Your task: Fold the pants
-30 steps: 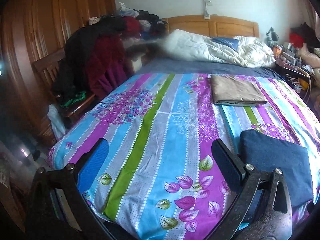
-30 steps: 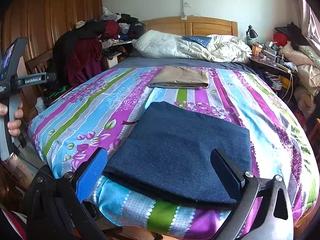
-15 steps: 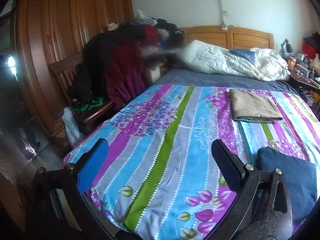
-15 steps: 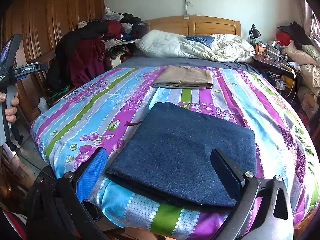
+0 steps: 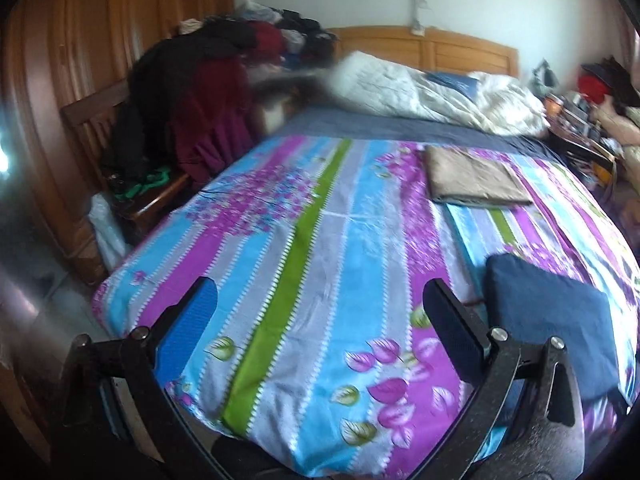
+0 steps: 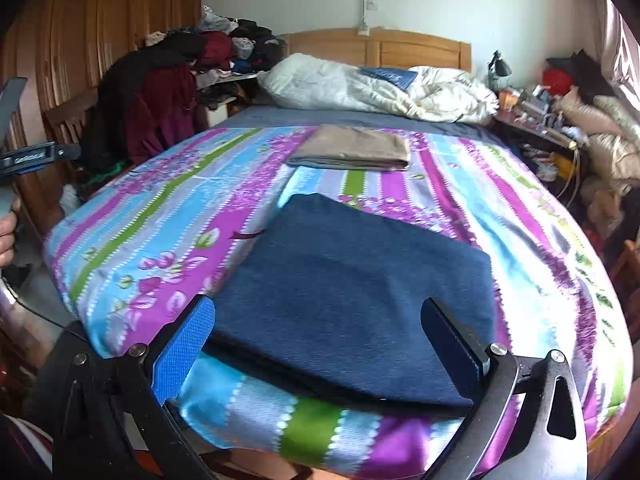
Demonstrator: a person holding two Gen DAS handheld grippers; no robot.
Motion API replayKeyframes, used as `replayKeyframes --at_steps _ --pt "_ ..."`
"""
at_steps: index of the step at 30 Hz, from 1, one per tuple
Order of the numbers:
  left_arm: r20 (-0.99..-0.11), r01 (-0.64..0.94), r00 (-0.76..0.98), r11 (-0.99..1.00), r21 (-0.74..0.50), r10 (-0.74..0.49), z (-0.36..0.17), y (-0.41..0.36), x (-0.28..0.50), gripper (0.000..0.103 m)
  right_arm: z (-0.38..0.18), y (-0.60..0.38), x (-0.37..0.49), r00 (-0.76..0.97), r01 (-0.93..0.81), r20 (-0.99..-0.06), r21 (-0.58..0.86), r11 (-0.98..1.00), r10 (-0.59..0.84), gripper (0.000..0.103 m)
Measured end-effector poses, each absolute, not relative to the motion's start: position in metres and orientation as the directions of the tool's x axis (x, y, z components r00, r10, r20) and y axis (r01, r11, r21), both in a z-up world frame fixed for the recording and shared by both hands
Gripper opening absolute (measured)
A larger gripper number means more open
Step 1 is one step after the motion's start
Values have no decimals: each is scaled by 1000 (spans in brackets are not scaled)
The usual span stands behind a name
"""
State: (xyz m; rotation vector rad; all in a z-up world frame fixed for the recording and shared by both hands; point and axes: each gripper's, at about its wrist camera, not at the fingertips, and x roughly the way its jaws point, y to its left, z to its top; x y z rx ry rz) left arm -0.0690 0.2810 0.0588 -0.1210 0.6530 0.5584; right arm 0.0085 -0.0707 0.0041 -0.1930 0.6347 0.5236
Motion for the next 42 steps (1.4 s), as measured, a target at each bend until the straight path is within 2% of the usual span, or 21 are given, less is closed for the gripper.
replayKeyframes --at_steps 4,7,9,12,13,17,20,23,24,26,27,28,29,30,31,33,35,37,39,40,42 --pt "-625 -473 665 878 72 409 46 260 -70 103 7 -72 4 724 -498 -583 -74 864 368 103" --pt "-636 -440 679 897 48 367 40 249 -73 103 6 -79 3 740 -470 -568 -54 881 360 103" --pt "-649 -416 689 909 8 321 32 242 -77 103 0 -87 7 713 -446 -594 27 894 373 103" --pt "-677 -394 695 916 -79 240 20 234 -84 103 -23 -103 24 541 -434 -674 289 853 503 103" --pt "-692 -402 685 910 -100 227 15 232 -85 103 -29 -107 26 525 -409 -683 320 855 507 103" --pt "-727 -441 640 894 -83 249 7 236 -92 103 -44 -114 30 489 -348 -717 362 865 497 103" --pt "-713 -550 602 834 -46 358 13 262 -108 102 -31 -120 30 548 -323 -683 360 875 483 103" --pt "-619 -657 578 753 33 532 38 290 -129 102 20 -127 11 783 -297 -518 176 939 344 103" --pt "-587 -682 577 731 37 568 46 297 -134 101 45 -135 -5 885 -243 -385 99 965 262 103" --pt "-511 -712 608 702 -12 608 64 308 -145 103 70 -152 -30 974 -100 -198 73 992 113 103" --pt "-502 -713 619 701 -35 604 64 309 -146 103 72 -163 -32 980 -57 -181 120 991 79 103" --pt "-521 -707 622 705 -52 585 58 309 -141 103 68 -174 -26 972 -40 -220 184 982 81 103" --pt "-569 -689 618 722 -61 542 47 308 -132 103 57 -186 -14 942 -50 -308 260 964 132 103" --pt "-642 -654 610 753 -76 465 31 305 -119 102 35 -197 12 845 -67 -483 326 943 227 103" --pt "-728 -606 585 789 -100 358 8 299 -101 101 15 -201 27 764 -45 -594 339 940 251 103" --pt "-816 -539 541 829 -153 201 -31 268 -75 96 -18 -210 40 678 26 -701 325 945 223 102" --pt "-846 -468 523 863 -189 98 -52 233 -53 97 -30 -213 41 686 57 -705 300 952 181 102" --pt "-856 -393 515 899 -195 39 -60 200 -24 97 -23 -203 50 735 8 -654 273 962 179 102" --pt "-841 -317 541 925 -209 -5 -56 174 11 97 -10 -180 73 803 -69 -565 231 971 192 102" --pt "-827 -280 562 935 -219 -25 -52 163 32 97 -10 -170 89 809 -104 -549 213 971 207 102" --pt "-791 -206 608 949 -240 -68 -47 143 74 98 -15 -147 127 790 -135 -574 177 975 214 101"
